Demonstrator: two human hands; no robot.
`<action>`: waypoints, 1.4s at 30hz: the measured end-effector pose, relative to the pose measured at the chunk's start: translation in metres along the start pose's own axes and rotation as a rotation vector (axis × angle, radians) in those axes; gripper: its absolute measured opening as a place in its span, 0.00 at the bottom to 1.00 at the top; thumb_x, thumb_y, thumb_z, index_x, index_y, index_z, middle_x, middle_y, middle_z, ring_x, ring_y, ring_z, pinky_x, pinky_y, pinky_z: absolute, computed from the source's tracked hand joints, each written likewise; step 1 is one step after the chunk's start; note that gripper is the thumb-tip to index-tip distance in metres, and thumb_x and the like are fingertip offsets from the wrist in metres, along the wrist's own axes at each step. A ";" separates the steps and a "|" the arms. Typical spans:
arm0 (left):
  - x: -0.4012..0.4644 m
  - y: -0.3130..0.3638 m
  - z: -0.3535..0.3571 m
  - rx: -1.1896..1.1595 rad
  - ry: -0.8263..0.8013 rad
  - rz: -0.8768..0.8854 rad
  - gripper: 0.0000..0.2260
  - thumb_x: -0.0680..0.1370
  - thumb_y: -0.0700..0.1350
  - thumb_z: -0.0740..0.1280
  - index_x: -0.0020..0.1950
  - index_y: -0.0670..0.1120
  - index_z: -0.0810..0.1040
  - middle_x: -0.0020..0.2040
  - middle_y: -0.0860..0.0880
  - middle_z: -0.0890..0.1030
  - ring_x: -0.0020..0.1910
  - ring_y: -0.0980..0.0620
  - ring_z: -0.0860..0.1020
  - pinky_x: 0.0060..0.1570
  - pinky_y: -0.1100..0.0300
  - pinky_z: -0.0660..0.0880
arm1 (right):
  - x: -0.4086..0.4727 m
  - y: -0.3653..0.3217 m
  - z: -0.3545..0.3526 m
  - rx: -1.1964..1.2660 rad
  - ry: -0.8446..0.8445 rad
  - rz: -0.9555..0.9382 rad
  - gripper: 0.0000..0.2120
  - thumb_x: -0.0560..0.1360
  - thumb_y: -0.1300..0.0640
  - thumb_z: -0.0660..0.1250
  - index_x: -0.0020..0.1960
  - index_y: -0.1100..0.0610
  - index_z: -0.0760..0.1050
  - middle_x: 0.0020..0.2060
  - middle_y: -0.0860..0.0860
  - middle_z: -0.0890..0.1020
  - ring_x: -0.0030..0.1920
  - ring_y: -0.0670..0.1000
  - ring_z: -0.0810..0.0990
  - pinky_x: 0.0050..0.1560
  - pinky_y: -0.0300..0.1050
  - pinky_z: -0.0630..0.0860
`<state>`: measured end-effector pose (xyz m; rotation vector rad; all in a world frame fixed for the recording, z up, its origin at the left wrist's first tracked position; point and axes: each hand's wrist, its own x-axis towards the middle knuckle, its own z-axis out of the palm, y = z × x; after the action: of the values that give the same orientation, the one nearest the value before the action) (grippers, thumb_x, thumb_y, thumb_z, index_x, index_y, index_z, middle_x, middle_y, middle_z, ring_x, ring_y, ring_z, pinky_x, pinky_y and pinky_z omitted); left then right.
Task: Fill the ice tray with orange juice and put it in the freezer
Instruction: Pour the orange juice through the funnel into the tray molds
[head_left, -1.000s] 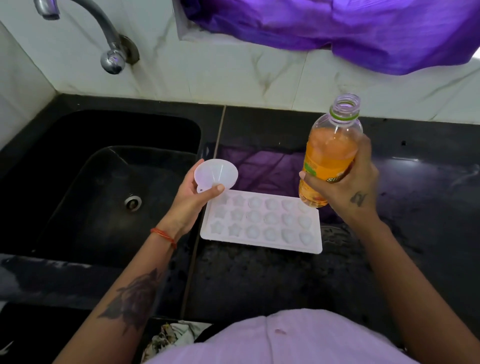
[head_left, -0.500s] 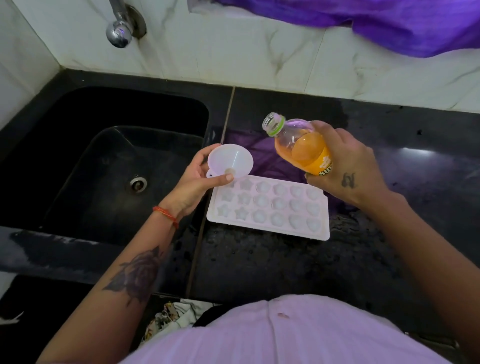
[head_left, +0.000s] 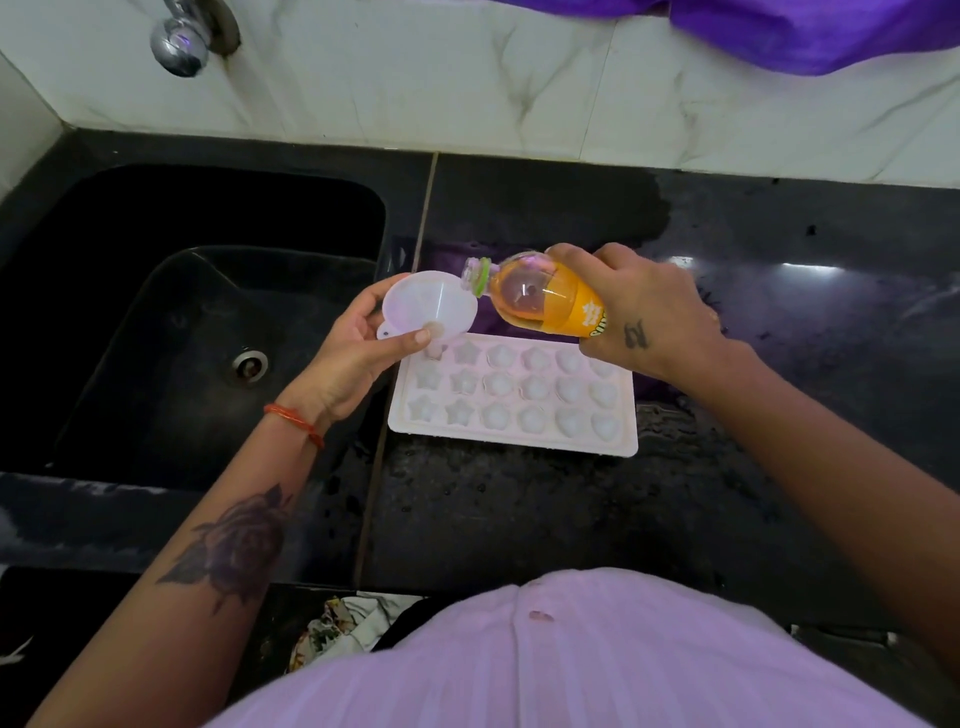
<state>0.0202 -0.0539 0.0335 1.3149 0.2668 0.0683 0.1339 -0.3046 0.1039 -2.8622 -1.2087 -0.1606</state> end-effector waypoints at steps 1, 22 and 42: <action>0.000 0.001 0.000 0.003 0.002 0.000 0.29 0.61 0.41 0.78 0.60 0.55 0.75 0.57 0.52 0.78 0.57 0.52 0.79 0.46 0.61 0.79 | 0.001 -0.001 0.000 -0.011 -0.001 -0.002 0.40 0.67 0.49 0.74 0.72 0.47 0.55 0.58 0.56 0.75 0.51 0.58 0.77 0.42 0.43 0.66; 0.001 0.003 -0.002 0.012 0.014 0.004 0.27 0.65 0.39 0.75 0.61 0.54 0.74 0.55 0.55 0.79 0.55 0.56 0.80 0.45 0.60 0.80 | 0.014 -0.004 -0.004 -0.129 0.006 -0.053 0.37 0.68 0.51 0.73 0.71 0.46 0.57 0.53 0.58 0.76 0.45 0.58 0.78 0.38 0.41 0.65; 0.003 0.010 0.010 -0.004 -0.012 0.003 0.27 0.66 0.38 0.74 0.63 0.53 0.73 0.58 0.52 0.77 0.58 0.51 0.78 0.47 0.58 0.80 | -0.005 0.001 -0.004 0.166 -0.028 0.035 0.41 0.63 0.49 0.76 0.71 0.45 0.59 0.54 0.55 0.77 0.51 0.57 0.76 0.47 0.46 0.71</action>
<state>0.0259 -0.0599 0.0446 1.3110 0.2549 0.0634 0.1304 -0.3089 0.1077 -2.7489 -1.1181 -0.0187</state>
